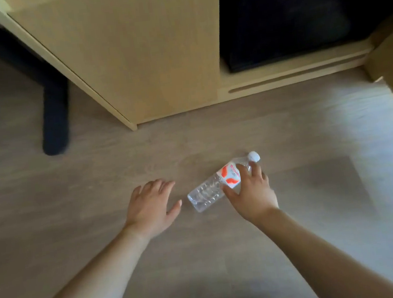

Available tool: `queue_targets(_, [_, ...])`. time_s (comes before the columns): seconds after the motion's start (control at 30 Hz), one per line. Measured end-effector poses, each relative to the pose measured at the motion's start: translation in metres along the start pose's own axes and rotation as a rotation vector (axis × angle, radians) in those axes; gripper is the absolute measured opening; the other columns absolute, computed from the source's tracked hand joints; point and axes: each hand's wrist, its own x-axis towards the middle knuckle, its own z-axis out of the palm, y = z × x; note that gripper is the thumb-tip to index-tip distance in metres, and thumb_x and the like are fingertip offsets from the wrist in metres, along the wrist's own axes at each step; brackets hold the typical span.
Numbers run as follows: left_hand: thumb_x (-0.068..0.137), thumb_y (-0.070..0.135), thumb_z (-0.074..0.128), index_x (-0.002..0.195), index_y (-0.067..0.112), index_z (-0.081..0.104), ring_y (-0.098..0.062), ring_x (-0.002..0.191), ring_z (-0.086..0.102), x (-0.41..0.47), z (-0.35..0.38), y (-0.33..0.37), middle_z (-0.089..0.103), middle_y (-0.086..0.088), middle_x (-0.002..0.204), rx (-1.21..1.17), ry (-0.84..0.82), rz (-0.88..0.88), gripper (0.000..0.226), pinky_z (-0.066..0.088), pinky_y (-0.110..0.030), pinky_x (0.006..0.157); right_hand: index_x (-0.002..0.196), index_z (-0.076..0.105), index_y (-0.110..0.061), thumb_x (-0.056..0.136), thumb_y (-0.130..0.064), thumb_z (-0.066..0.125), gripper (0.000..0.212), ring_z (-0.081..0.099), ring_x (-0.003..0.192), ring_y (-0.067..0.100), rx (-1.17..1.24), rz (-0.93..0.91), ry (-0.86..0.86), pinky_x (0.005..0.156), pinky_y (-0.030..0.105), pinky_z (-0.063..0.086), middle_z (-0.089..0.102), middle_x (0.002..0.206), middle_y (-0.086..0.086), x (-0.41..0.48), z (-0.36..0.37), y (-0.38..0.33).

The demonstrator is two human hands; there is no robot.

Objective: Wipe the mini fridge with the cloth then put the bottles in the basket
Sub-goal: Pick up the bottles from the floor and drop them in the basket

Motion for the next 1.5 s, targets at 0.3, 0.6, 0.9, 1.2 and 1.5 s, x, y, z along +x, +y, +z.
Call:
queue_targets(0.3, [0.079, 0.058, 0.034, 0.12, 0.018, 0.061, -0.029, 0.11, 0.059, 0.023, 0.112, -0.023, 0.061, -0.007, 0.121, -0.096, 0.03, -0.058, 0.064, 0.051, -0.042, 0.085, 0.123, 0.051, -0.025, 0.087, -0.047, 0.057, 0.042, -0.003, 0.141, 0.02, 0.039, -0.195, 0.147, 0.103, 0.041, 0.036, 0.012, 0.152, 0.001, 0.05, 0.087, 0.032])
queue_targets(0.6, [0.078, 0.058, 0.034, 0.133, 0.021, 0.052, -0.039, 0.123, 0.048, 0.03, 0.135, -0.003, 0.045, -0.016, 0.142, -0.176, 0.009, -0.048, 0.069, 0.044, -0.051, 0.096, 0.13, 0.051, -0.023, 0.078, -0.027, 0.073, 0.056, 0.026, 0.134, 0.028, 0.03, -0.308, 0.186, 0.102, 0.04, 0.038, 0.03, 0.148, 0.002, 0.028, 0.082, 0.093])
queue_targets(0.9, [0.08, 0.057, 0.036, 0.139, 0.027, 0.04, -0.039, 0.126, 0.041, 0.033, 0.146, 0.014, 0.038, -0.018, 0.145, -0.154, 0.025, -0.074, 0.066, 0.043, -0.061, 0.091, 0.143, 0.029, -0.028, 0.083, -0.034, 0.067, 0.071, 0.033, 0.131, 0.029, 0.162, 0.03, 0.33, 0.085, 0.04, 0.047, 0.02, 0.148, 0.002, 0.017, 0.089, 0.106])
queue_targets(1.2, [0.085, 0.059, 0.03, 0.144, 0.03, 0.037, -0.039, 0.133, 0.033, 0.039, 0.153, 0.021, 0.031, -0.015, 0.15, -0.115, 0.033, -0.11, 0.066, 0.036, -0.066, 0.094, 0.142, 0.023, -0.04, 0.086, -0.045, 0.057, 0.066, 0.035, 0.128, 0.025, 0.043, -0.115, 0.251, 0.092, 0.042, 0.043, 0.022, 0.148, -0.002, 0.048, 0.085, 0.083])
queue_targets(1.5, [0.079, 0.068, 0.013, 0.145, 0.035, 0.034, -0.033, 0.136, 0.035, 0.018, 0.09, 0.005, 0.03, -0.008, 0.154, -0.043, -0.106, -0.09, 0.077, 0.033, -0.059, 0.1, 0.144, 0.017, -0.039, 0.091, -0.04, 0.048, 0.061, 0.046, 0.111, 0.03, 0.103, 0.009, 0.21, 0.079, 0.038, 0.048, 0.034, 0.127, 0.007, 0.039, 0.054, 0.058])
